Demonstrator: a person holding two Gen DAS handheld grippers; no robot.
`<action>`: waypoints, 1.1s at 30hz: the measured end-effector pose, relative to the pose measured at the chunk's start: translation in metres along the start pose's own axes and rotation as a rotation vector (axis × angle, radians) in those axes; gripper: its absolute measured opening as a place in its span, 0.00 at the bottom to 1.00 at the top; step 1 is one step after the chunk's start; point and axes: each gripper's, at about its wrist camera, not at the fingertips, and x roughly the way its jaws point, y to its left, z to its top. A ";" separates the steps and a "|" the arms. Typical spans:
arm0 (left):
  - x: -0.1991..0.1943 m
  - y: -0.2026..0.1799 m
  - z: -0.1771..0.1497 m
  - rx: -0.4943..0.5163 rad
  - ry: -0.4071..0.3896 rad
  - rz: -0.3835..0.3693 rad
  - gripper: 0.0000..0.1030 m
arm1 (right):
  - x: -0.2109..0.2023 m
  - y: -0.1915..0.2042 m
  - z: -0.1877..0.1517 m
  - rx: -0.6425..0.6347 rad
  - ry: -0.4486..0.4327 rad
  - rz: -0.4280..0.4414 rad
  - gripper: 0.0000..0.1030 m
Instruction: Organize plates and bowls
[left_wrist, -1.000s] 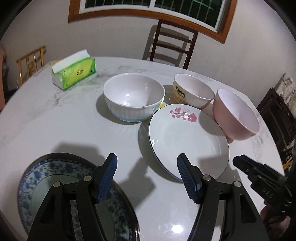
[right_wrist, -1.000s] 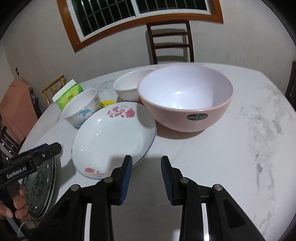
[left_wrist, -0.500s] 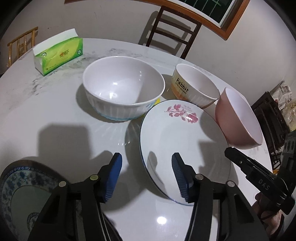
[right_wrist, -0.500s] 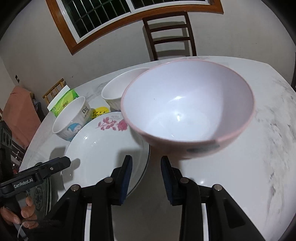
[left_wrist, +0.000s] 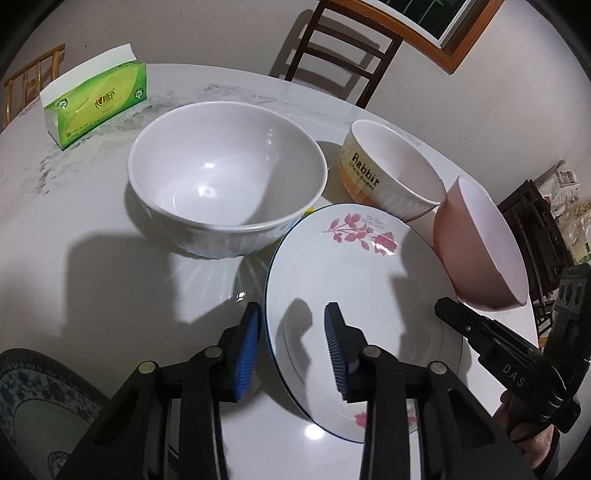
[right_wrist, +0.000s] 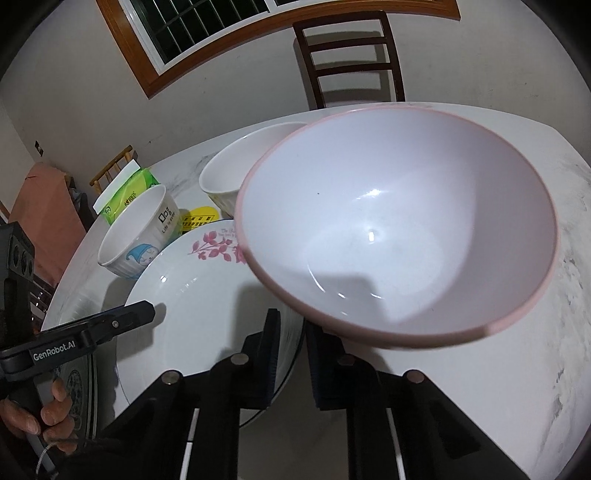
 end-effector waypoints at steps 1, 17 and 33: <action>0.001 0.000 0.001 0.001 0.005 0.002 0.27 | 0.000 0.000 0.000 -0.002 0.003 -0.002 0.11; 0.008 -0.006 -0.001 0.034 0.078 0.051 0.16 | 0.000 0.002 0.004 -0.006 0.083 -0.030 0.10; -0.008 -0.015 -0.035 0.082 0.172 0.022 0.16 | -0.022 0.002 -0.025 0.000 0.207 -0.059 0.12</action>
